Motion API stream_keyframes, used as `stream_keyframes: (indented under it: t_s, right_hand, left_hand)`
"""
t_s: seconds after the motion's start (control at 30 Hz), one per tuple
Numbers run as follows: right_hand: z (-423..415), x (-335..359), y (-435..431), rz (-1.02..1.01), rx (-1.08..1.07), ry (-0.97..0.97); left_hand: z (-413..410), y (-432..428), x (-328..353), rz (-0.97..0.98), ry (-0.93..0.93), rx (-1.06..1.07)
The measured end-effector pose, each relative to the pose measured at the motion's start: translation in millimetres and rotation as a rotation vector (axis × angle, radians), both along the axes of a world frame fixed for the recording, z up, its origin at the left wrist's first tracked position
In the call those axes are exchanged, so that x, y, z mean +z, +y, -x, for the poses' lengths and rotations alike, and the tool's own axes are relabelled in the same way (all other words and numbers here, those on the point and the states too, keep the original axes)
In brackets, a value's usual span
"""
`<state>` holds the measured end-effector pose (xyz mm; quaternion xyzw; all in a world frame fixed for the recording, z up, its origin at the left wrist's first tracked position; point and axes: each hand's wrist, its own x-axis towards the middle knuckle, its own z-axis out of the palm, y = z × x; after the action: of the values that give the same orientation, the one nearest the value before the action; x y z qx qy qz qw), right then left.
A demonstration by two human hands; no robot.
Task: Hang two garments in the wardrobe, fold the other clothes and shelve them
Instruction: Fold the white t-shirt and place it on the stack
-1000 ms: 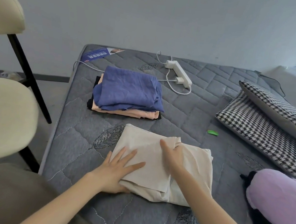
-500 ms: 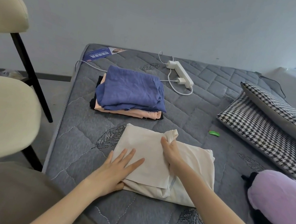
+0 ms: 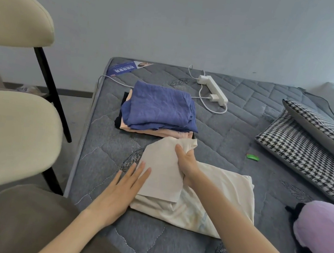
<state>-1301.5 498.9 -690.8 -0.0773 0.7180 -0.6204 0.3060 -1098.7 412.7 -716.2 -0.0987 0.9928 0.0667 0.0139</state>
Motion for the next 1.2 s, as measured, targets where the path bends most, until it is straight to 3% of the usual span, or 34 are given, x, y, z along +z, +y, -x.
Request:
stream_keyframes:
  t_s: [0.1, 0.23, 0.37, 0.63, 0.83, 0.97, 1.07, 1.2]
  right_hand:
    - [9.1, -9.9, 15.9, -0.200, -0.042, -0.098]
    - [8.1, -11.4, 35.3, -0.227, 0.051, -0.181]
    - [-16.7, -21.5, 47.3, -0.344, 0.096, -0.011]
    - [-29.1, -22.4, 37.7, -0.174, 0.012, 0.391]
    - [-29.3, -42.8, 51.2, -0.394, -0.079, 0.464]
    - [-32.8, -44.9, 45.7, -0.390, -0.053, 0.534]
    - [-35.0, -44.2, 35.0, -0.429, -0.023, 0.520]
    - [-38.8, -40.8, 23.0, -0.353, 0.065, 0.528]
  left_hand:
    - [5.2, 6.2, -6.3, 0.004, 0.009, -0.093]
    - [15.0, 8.8, -13.5, 0.037, 0.011, -0.102]
    - [16.7, 11.7, -3.9, 0.050, 0.041, -0.152]
    - [16.1, 6.1, -16.1, -0.114, 0.107, -0.085]
    - [15.8, 12.5, -18.6, -0.014, 0.056, -0.095]
    - [14.7, 11.7, -16.9, 0.080, 0.132, -0.094]
    - [15.3, 9.7, -18.8, 0.089, -0.009, -0.083]
    - [12.2, 6.4, -12.9, 0.097, 0.140, -0.019]
